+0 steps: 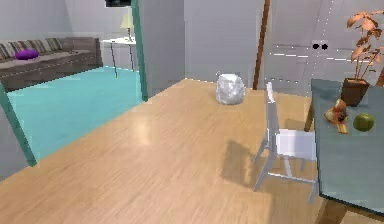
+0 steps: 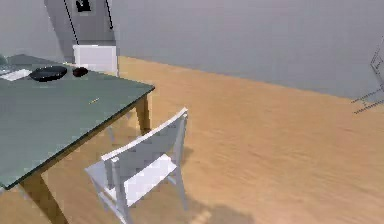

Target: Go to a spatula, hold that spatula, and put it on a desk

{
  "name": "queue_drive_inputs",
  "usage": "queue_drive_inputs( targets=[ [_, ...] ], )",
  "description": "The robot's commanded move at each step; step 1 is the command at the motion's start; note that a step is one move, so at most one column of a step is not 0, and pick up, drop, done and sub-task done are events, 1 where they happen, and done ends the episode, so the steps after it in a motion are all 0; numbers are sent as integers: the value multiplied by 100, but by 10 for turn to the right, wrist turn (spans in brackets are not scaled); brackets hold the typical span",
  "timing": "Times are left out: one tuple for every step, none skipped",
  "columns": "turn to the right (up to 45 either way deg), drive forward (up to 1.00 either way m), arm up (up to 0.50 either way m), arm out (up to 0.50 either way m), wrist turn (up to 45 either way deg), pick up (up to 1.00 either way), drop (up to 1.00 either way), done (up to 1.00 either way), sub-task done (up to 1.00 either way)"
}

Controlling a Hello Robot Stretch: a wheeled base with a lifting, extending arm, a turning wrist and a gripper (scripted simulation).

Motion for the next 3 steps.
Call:
queue_drive_inputs(
  targets=[
    [-270,0,0,0,0,0,0,0,0],
    [0,50,0,0,0,0,0,0,0],
    [-450,0,0,0,0,0,0,0,0]
  ],
)
